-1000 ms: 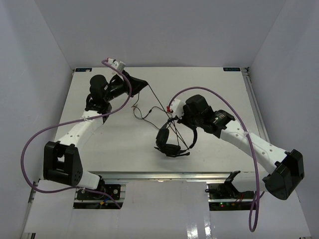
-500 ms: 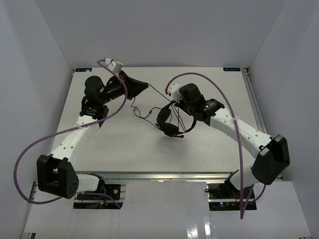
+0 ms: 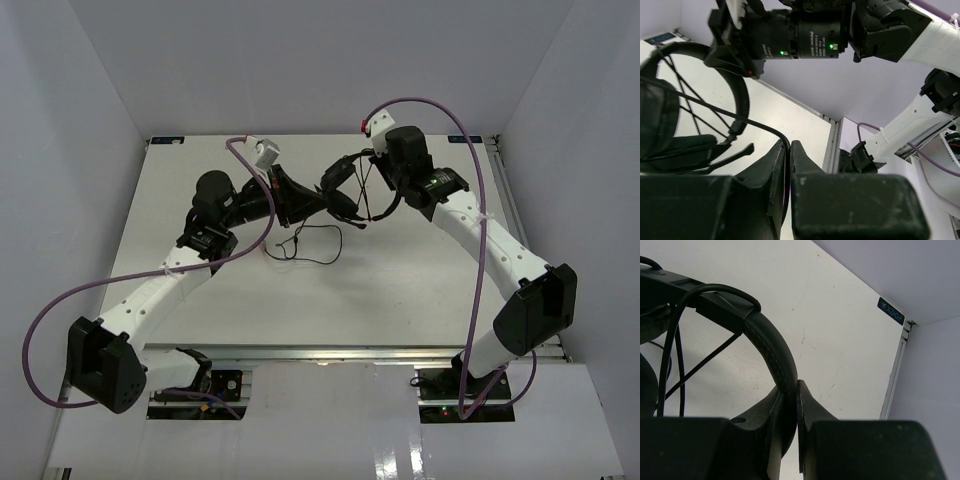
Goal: Wrap the headphones
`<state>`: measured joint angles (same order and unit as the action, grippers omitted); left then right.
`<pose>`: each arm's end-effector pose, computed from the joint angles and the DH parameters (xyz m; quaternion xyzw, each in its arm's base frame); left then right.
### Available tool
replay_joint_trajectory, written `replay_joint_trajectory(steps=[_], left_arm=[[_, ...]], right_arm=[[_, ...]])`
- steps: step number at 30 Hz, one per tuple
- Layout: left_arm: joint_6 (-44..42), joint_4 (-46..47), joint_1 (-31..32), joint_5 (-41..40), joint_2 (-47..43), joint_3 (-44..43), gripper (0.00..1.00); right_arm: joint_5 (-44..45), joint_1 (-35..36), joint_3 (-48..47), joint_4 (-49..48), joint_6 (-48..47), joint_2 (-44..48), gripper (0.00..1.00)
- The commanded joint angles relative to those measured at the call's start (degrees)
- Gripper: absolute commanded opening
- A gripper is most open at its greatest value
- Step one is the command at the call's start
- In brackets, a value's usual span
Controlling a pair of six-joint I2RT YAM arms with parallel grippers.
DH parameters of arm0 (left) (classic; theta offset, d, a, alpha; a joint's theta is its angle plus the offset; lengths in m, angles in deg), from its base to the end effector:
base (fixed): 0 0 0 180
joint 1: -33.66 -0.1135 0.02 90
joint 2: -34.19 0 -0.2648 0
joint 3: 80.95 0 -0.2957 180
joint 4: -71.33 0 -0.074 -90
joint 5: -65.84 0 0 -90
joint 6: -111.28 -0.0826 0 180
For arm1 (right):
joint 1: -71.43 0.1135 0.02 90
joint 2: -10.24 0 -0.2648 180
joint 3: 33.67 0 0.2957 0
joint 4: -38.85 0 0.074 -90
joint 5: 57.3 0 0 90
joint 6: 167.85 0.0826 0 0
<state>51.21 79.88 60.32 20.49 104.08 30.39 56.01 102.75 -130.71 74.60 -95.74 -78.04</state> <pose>0.2923 -0.2117 0.3727 0.2677 0.6189 -0.5501 0.4926 0.3910 0.1997 0.3552 -0.2517 0.8032 -0.1112 0.5284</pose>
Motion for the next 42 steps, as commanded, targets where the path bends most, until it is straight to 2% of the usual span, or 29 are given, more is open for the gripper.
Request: replay_joint_trajectory(steps=[1, 5, 10, 20, 26, 33, 42], left_arm=[[0.57, 1.29, 1.82, -1.10, 1.34, -2.31, 0.17], [-0.67, -0.39, 1.82, -1.52, 3.58, -6.45, 0.17], [2.81, 1.37, 2.24, 0.90, 7.26, -9.95, 0.17], [7.41, 4.53, 8.70, 1.26, 14.15, -12.78, 0.18], [7.33, 4.63, 12.13, -0.10, 14.82, -10.40, 0.19], [7.50, 6.54, 14.86, -3.02, 11.80, -2.42, 0.21], [7.77, 9.48, 18.48, -5.92, 13.92, 2.40, 0.25]], right_arm=[[-0.34, -0.51, -1.46, -3.53, 1.37, -0.40, 0.08], [-1.60, -0.56, 2.70, -5.12, -1.45, 0.91, 0.08], [-1.76, -0.47, 5.48, -6.44, 0.04, 1.36, 0.08], [-4.24, -0.53, 0.11, -5.01, 6.39, -2.80, 0.08], [-6.14, -3.49, -3.40, -4.79, 11.32, -3.22, 0.08], [-12.66, -8.57, -8.58, -2.64, 15.63, -3.64, 0.08], [-18.05, -9.61, -13.17, 0.46, 20.29, -4.21, 0.08]])
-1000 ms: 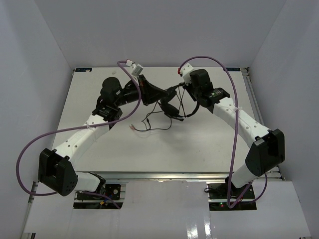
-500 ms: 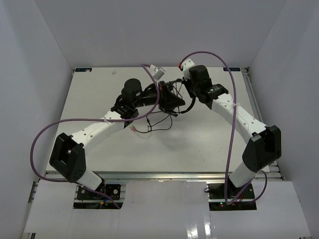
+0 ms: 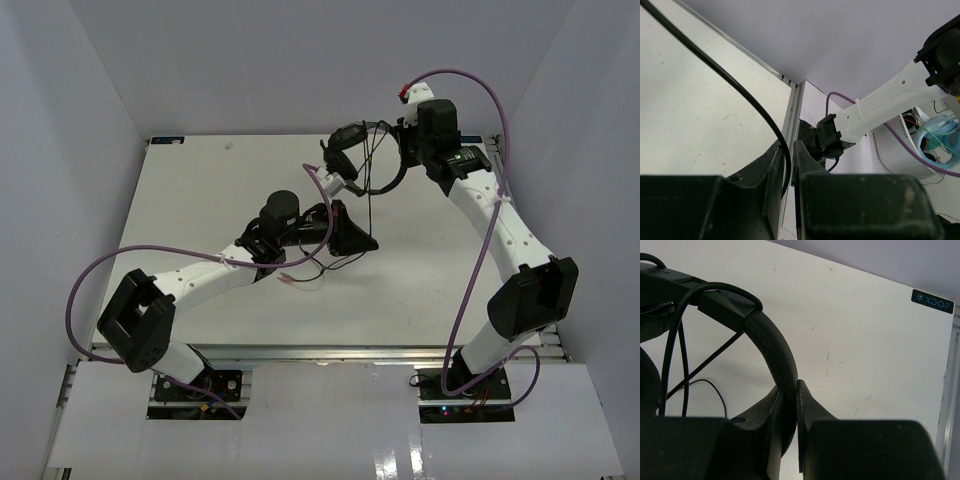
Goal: Wrap the headphones
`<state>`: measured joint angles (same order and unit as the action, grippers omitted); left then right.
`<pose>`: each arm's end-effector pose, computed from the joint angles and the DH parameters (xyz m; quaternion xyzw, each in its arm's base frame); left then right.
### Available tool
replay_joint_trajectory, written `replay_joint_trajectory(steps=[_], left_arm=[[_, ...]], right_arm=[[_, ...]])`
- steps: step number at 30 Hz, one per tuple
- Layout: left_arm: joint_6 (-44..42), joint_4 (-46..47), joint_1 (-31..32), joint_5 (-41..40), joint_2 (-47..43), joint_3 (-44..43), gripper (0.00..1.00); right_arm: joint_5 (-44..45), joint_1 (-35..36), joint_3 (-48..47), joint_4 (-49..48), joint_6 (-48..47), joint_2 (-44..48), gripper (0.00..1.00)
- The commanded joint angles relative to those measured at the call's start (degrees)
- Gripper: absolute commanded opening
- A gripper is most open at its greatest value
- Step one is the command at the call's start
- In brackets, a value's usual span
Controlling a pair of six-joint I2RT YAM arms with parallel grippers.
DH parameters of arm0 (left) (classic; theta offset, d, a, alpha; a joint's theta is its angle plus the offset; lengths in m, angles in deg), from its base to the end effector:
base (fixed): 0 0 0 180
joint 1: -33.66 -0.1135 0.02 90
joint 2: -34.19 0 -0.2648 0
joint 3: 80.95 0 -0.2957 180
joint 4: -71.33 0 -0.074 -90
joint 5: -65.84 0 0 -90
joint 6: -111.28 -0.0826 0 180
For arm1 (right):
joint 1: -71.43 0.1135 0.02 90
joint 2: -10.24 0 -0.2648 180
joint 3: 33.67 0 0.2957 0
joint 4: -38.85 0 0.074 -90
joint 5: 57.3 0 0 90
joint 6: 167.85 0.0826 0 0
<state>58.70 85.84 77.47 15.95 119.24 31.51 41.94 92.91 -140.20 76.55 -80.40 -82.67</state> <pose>0.2635 -0.3265 0.2812 0.2737 0.6672 -0.6098 0.3289 0.4355 0.1571 0.3841 -0.1312 0.8271 0.0225 0.5460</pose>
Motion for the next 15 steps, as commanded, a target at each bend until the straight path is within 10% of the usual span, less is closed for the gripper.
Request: replay_joint_trajectory(steps=[1, 15], left_arm=[[0.28, 4.44, 1.45, -1.67, -0.98, 2.19, 0.25], [-9.69, 17.62, 1.59, -11.23, 6.02, 10.97, 0.30]], right_arm=[[-4.37, 0.15, -3.70, -1.32, 5.16, 0.60, 0.08], [-14.79, -2.49, -6.51, 2.81, 9.81, 3.74, 0.08]])
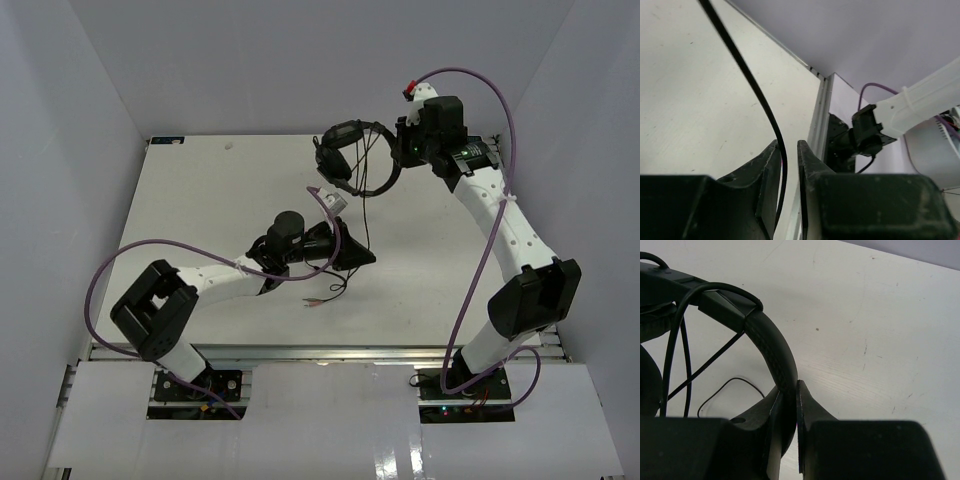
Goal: Wrap the headphones
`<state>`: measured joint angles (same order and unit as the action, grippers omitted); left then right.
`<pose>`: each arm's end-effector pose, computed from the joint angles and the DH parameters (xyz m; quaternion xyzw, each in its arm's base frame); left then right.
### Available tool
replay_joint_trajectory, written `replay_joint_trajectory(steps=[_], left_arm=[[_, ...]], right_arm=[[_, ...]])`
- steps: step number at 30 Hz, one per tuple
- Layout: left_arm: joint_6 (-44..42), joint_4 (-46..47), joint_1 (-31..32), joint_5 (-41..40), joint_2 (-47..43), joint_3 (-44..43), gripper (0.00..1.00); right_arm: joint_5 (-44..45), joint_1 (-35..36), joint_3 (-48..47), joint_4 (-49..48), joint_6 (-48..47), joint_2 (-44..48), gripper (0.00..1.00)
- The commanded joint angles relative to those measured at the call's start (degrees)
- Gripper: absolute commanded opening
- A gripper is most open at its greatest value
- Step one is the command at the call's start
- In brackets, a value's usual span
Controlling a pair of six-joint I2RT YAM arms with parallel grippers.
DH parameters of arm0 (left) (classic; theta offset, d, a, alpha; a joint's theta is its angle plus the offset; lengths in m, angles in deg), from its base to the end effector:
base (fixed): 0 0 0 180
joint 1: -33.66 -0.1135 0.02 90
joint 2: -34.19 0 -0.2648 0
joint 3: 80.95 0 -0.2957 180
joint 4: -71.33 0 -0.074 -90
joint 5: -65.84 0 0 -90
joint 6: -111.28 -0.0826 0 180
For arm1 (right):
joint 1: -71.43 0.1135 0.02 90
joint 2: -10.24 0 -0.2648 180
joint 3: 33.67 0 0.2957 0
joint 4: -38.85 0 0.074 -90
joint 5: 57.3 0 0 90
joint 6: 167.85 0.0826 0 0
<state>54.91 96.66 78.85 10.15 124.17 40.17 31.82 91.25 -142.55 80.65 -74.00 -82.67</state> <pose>0.2592 -0.3270 0.2113 0.2682 0.6853 -0.5759 0.3562 0.4311 0.1567 0.3911 -0.1217 0.8385 0.1153 0.5185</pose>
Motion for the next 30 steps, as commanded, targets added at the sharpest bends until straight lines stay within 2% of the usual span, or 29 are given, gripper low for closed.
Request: replay_joint_trajectory(steps=[1, 6, 15, 23, 30], left_arm=[[-7.38, 8.10, 0.25, -6.84, 1.56, 3.22, 0.30], [-11.65, 8.90, 0.17, -9.44, 3.26, 4.92, 0.29], [-17.51, 8.89, -0.41, -12.23, -0.26, 9.50, 0.27], [-19.47, 8.38, -2.01, -22.47, -0.69, 11.47, 0.22], [-19.83, 8.93, -3.17, -31.04, -0.24, 11.40, 0.12]], right_arm=[[-5.06, -1.07, -4.41, -0.87, 3.52, 4.03, 0.08], [-8.58, -2.62, -7.15, 1.60, 4.13, 4.14, 0.08], [-11.75, -6.30, -5.19, 2.16, 3.25, 5.65, 0.08], [-14.84, -6.98, -4.02, 3.47, 2.93, 7.27, 0.08], [-15.29, -7.77, -2.24, 3.57, 2.92, 9.42, 0.08]])
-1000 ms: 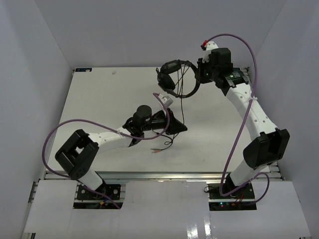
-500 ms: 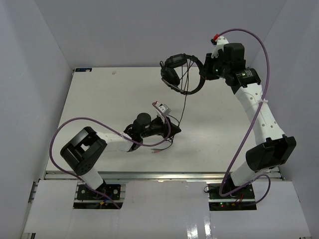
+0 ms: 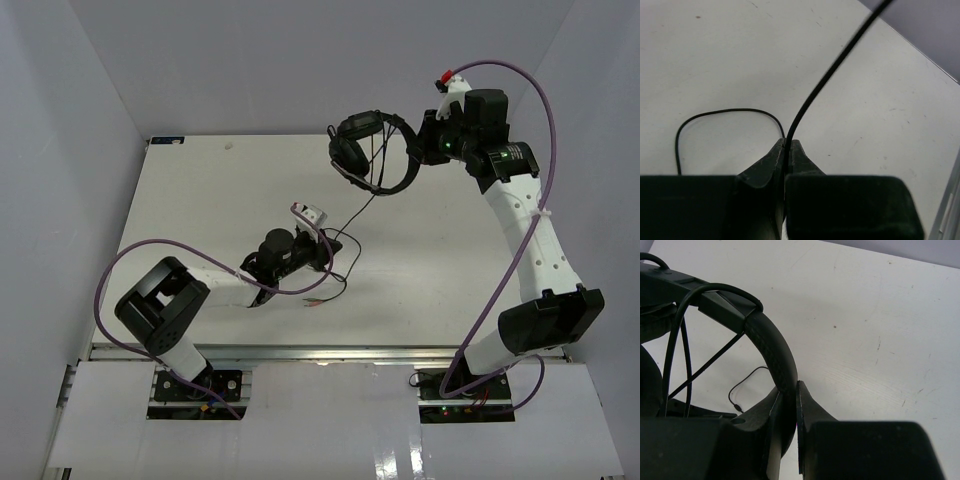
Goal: Wrap the headphones
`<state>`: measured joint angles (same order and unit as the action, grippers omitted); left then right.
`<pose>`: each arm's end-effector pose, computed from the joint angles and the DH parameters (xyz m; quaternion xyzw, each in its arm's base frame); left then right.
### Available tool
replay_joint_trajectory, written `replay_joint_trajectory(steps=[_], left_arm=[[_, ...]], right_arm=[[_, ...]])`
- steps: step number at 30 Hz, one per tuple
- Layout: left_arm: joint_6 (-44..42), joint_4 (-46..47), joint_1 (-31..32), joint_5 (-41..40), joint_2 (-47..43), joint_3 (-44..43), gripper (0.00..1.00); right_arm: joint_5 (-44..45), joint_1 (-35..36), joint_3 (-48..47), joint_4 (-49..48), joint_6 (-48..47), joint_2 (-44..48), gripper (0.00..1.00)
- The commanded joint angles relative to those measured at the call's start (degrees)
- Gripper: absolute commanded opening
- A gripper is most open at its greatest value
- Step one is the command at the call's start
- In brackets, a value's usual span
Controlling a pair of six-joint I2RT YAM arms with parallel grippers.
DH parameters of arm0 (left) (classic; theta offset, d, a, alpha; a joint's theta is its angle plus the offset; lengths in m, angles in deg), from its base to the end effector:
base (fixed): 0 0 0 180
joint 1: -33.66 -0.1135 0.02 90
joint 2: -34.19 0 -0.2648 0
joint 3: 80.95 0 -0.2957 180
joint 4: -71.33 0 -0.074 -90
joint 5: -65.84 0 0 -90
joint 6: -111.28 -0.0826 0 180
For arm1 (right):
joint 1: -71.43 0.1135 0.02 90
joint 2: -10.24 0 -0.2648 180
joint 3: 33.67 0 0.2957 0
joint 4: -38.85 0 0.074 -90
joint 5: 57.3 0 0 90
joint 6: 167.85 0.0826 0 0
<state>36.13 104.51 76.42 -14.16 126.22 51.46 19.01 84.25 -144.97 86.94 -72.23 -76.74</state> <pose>0.2787 -0.2773 0.1408 0.2394 0.7341 -0.3635 0.5213 0.4020 0.1115 0.4375 -0.1172 0.8259 0.1854 0.5194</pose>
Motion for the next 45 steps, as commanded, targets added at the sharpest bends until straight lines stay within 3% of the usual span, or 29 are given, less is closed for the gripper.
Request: replay_joint_trajectory(steps=[1, 10, 13, 23, 30, 38, 45], left_arm=[[-1.05, 0.96, -0.81, -8.02, -2.29, -0.01, 0.10], [0.09, 2.21, -1.28, -18.15, 0.29, -2.84, 0.08], [0.18, 4.65, -1.43, -20.34, 1.95, -3.82, 0.12], [1.09, 6.42, -5.74, -12.55, 7.01, -10.77, 0.26], [8.05, 9.99, -12.20, -6.02, 7.40, -12.00, 0.38], [12.40, 12.32, -14.20, -3.74, 9.73, -16.16, 0.41], [16.10, 16.61, -14.55, -3.10, 11.04, -17.75, 0.42]], right_arm=[[-2.66, -0.96, 0.25, -2.72, 1.26, 3.67, 0.08], [-6.81, -1.31, 1.62, -2.72, 3.23, 4.22, 0.08], [-7.84, -1.28, 2.38, -2.46, 3.13, 4.83, 0.08], [-22.24, -1.31, 6.19, -2.39, -1.86, 8.83, 0.08], [-28.43, -0.50, 13.04, -0.58, -9.14, 14.50, 0.08], [-24.02, 5.89, 18.08, 2.09, -16.09, 18.72, 0.08], [-19.00, 8.81, 21.27, 0.52, -15.40, 20.01, 0.08]])
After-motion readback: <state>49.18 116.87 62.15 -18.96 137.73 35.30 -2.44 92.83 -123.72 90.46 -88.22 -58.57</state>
